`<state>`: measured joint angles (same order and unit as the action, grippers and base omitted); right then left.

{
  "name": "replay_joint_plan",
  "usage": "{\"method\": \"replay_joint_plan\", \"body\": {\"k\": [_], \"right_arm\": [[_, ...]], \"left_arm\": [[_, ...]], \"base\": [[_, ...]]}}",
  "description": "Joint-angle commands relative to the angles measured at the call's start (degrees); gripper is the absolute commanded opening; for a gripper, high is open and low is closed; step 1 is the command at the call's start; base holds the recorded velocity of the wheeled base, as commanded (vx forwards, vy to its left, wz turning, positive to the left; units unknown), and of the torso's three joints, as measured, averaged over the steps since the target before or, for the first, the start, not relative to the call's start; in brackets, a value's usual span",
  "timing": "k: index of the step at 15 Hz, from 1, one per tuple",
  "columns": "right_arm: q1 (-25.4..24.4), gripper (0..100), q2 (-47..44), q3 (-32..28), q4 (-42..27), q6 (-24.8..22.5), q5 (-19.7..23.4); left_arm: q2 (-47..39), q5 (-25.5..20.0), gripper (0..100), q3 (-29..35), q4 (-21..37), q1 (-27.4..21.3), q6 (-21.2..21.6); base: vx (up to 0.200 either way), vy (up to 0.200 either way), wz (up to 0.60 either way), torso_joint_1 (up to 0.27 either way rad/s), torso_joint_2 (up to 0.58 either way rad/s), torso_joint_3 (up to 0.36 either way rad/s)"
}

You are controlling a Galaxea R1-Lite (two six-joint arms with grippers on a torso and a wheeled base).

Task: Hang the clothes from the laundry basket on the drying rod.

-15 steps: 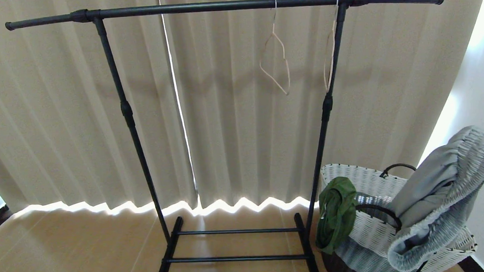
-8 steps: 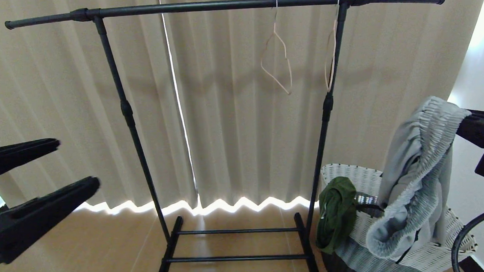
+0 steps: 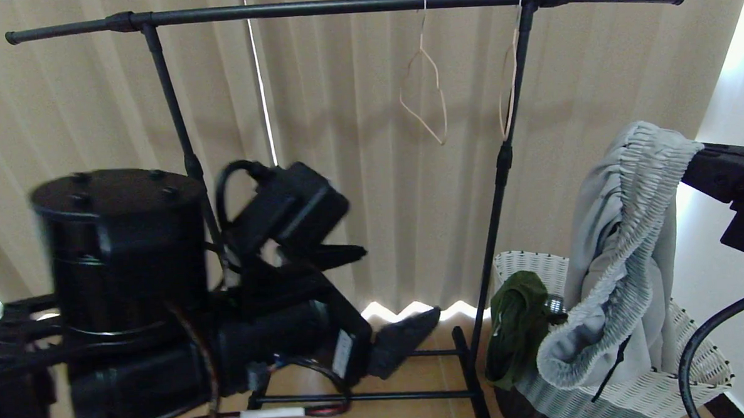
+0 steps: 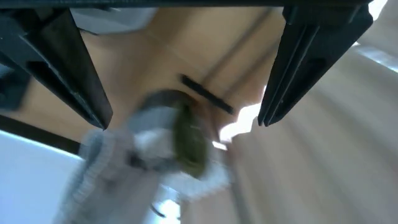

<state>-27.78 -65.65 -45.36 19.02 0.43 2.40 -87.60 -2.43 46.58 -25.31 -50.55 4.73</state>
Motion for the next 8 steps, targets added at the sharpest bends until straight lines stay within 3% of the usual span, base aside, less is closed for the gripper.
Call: {"method": "replay_joint_plan", "body": {"k": [1, 4, 8], "right_arm": [[-1.9, 0, 0.3, -0.7, 0.1, 0.5, 0.1], [-3.2, 0, 0.7, -0.7, 0.1, 0.8, 0.1], [-3.2, 0, 0.9, -1.2, 0.1, 0.8, 0.1]], "left_arm": [[-11.3, 1.7, 100, 4.6, -0.5, -7.1, -3.9], [-20.2, 5.2, 100, 9.7, -2.2, -10.3, -8.9], [-27.7, 8.0, 100, 14.3, -6.6, -9.8, -9.4]], "base": [[0.000, 0.000, 0.00, 0.000, 0.00, 0.000], [0.000, 0.000, 0.00, 0.000, 0.00, 0.000], [0.000, 0.000, 0.00, 0.000, 0.00, 0.000]]}}
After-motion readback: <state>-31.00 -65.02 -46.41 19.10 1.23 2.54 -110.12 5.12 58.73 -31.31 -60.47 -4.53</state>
